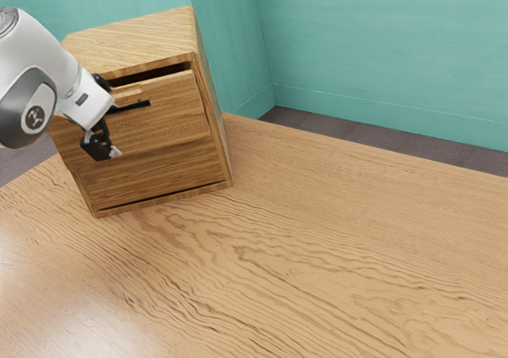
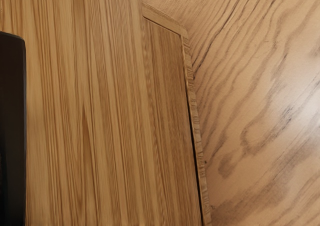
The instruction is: Pull the drawer handle with one arm to open the drawer
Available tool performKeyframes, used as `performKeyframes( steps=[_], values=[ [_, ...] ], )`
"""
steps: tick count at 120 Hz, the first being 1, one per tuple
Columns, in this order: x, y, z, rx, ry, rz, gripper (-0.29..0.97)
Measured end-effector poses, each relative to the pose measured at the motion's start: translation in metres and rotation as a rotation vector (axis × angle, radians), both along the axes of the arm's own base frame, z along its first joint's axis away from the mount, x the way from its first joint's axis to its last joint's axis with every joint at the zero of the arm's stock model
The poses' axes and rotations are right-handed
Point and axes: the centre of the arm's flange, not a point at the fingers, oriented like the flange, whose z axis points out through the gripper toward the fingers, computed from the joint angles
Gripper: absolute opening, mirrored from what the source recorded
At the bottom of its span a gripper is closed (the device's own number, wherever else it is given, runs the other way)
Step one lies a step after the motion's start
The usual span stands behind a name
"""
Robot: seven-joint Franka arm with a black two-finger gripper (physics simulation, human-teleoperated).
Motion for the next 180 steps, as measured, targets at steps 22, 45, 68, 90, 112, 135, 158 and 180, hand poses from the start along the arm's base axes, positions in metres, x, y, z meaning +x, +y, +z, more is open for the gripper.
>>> performKeyframes(
  steps=[22,45,68,90,112,135,158,180],
  values=[
    [-0.008,-0.022,-0.002,0.002,0.003,-0.026,0.69],
    [-0.025,-0.039,-0.003,-0.003,-0.001,-0.039,0.68],
    [-0.045,-0.06,-0.002,0.006,-0.007,-0.055,0.66],
    [-0.06,-0.074,-0.008,0.014,-0.004,-0.06,0.68],
    [-0.072,-0.097,-0.007,0.033,-0.01,-0.068,0.68],
    [-0.094,-0.122,-0.007,0.048,-0.026,-0.076,0.67],
    [-0.115,-0.133,-0.004,0.054,-0.049,-0.067,0.6],
    [-0.138,-0.154,0.007,0.07,-0.083,-0.073,0.65]
  ],
)
